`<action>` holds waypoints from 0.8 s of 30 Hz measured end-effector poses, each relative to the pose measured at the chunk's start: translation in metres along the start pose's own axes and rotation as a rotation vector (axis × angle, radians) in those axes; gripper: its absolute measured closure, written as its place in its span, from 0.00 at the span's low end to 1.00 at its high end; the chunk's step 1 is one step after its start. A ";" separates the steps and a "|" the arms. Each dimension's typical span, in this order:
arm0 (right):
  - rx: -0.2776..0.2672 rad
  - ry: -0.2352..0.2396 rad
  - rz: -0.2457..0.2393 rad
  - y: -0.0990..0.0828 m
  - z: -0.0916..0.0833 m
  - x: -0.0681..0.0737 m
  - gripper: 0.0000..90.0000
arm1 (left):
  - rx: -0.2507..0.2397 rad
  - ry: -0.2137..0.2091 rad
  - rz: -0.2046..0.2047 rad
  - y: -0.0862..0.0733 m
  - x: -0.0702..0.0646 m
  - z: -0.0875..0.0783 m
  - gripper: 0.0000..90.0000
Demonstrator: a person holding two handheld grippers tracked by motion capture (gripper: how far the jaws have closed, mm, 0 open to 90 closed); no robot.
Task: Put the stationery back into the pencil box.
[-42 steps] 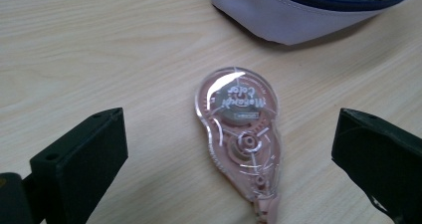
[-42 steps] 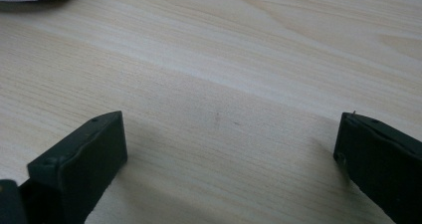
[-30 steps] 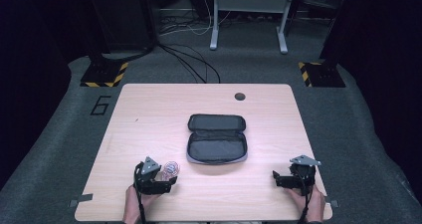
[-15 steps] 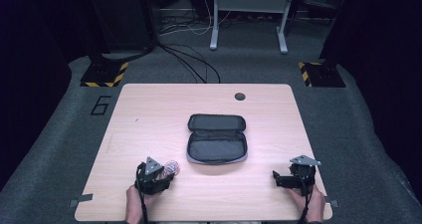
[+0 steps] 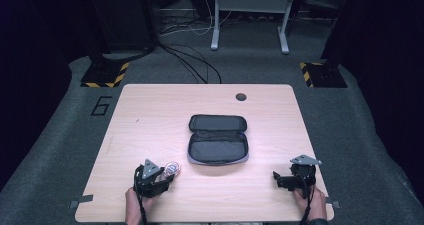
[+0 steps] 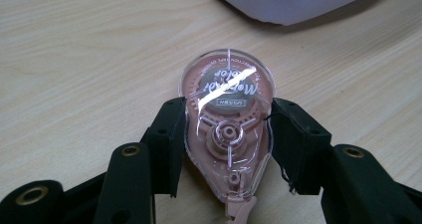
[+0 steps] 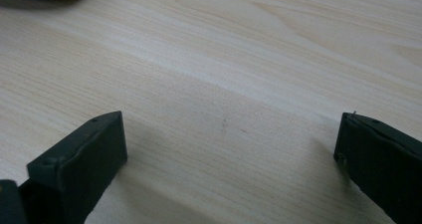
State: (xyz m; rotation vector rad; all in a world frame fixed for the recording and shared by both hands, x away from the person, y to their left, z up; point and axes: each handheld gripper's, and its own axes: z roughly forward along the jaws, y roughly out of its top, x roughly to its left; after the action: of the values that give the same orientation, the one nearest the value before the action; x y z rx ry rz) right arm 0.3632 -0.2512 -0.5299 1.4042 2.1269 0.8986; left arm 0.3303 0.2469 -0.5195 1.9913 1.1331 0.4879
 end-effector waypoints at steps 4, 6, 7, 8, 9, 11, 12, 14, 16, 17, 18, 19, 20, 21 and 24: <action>0.000 0.000 0.000 0.000 0.000 0.000 0.00 | -0.013 -0.005 0.022 0.007 -0.002 -0.008 0.56; 0.000 0.000 0.001 0.000 0.000 0.000 0.00 | -0.018 -0.010 0.033 0.013 -0.004 -0.013 0.56; 0.000 0.000 0.001 0.000 0.000 0.000 0.00 | -0.018 -0.010 0.033 0.013 -0.004 -0.013 0.56; 0.000 0.000 0.001 0.000 0.000 0.000 0.00 | -0.020 -0.015 0.044 0.017 -0.005 -0.016 0.56; 0.000 0.000 0.001 0.000 0.000 0.000 0.00 | -0.020 -0.015 0.044 0.017 -0.005 -0.016 0.56; 0.000 0.000 0.001 0.000 0.000 0.000 0.00 | -0.028 -0.016 0.054 0.023 -0.007 -0.020 0.56; 0.000 0.000 0.000 0.000 0.000 0.000 0.00 | -0.028 -0.018 0.059 0.025 -0.008 -0.021 0.56; 0.000 0.000 0.001 0.000 0.000 0.000 0.00 | -0.031 -0.019 0.067 0.029 -0.009 -0.023 0.56; 0.000 0.000 0.000 0.000 0.000 0.000 0.00 | -0.028 -0.028 0.071 0.032 -0.009 -0.024 0.56; 0.000 0.000 0.001 0.000 0.000 0.000 0.00 | -0.032 -0.024 0.076 0.036 -0.010 -0.025 0.56; 0.000 0.000 0.001 0.000 0.000 0.000 0.00 | -0.033 -0.023 0.083 0.039 -0.009 -0.025 0.56; 0.000 0.000 0.000 0.000 0.000 0.000 0.00 | -0.033 -0.023 0.083 0.039 -0.009 -0.025 0.56; 0.000 0.000 0.000 0.000 0.000 0.000 0.00 | -0.036 -0.026 0.090 0.044 -0.009 -0.026 0.56; 0.000 0.000 0.000 0.000 0.000 0.000 0.00 | -0.040 -0.025 0.091 0.047 -0.010 -0.026 0.56; 0.000 0.000 0.001 0.000 0.000 0.000 0.00 | -0.039 -0.031 0.098 0.055 -0.009 -0.025 0.56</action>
State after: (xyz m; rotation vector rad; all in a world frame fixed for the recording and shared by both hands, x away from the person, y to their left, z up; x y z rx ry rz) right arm 0.3632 -0.2512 -0.5299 1.4050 2.1267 0.8987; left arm 0.3396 0.2340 -0.4608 2.0205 1.0030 0.5241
